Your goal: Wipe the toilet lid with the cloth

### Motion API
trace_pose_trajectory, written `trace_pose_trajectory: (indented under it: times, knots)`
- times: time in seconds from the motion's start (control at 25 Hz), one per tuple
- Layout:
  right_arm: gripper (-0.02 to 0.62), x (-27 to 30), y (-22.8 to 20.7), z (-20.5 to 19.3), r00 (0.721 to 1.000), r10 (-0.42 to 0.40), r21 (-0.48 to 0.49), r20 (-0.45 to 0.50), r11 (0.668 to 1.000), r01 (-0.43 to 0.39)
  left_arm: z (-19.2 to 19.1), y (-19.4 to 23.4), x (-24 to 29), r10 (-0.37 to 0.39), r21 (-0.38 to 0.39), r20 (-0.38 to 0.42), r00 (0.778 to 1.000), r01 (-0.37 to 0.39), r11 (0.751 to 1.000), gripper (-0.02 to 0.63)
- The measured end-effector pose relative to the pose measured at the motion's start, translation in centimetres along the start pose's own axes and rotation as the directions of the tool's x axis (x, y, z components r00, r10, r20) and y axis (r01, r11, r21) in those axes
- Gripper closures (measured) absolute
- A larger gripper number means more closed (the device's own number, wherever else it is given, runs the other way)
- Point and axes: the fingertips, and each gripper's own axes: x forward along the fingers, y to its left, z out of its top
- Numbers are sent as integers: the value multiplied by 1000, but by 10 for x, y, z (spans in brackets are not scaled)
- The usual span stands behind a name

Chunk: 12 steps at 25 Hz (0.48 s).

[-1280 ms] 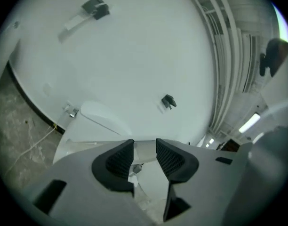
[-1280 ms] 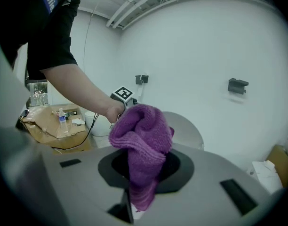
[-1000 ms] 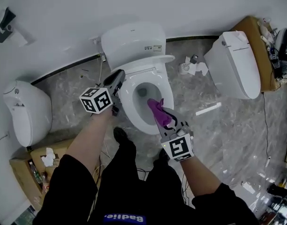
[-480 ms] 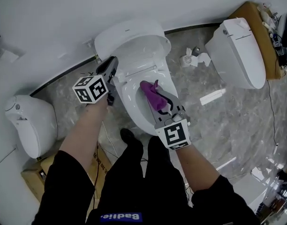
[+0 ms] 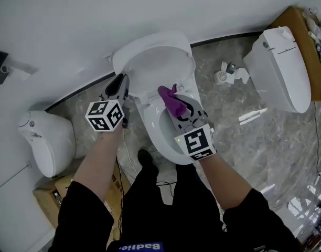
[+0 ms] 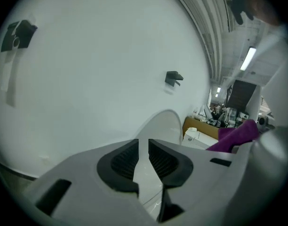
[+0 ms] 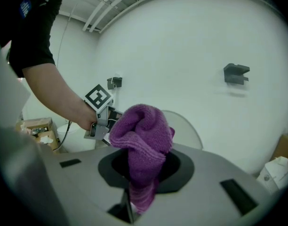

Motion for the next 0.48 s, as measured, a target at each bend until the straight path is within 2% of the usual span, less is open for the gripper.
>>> trace_pose_trajectory:
  times: [0.12, 0.28, 0.48]
  knots:
    - [535, 27, -8, 11, 1000, -15, -2, 18, 1000, 15, 4, 15, 5, 8, 74, 8, 1000, -8, 997, 526]
    - [535, 66, -13, 35, 996, -33, -7, 78, 999, 34, 7, 30, 18, -25, 157, -1, 1000, 25, 987, 485]
    - [535, 106, -22, 56, 990, -94, -3, 103, 996, 95, 7, 33, 33, -146, 190, -33, 989, 150, 970, 497]
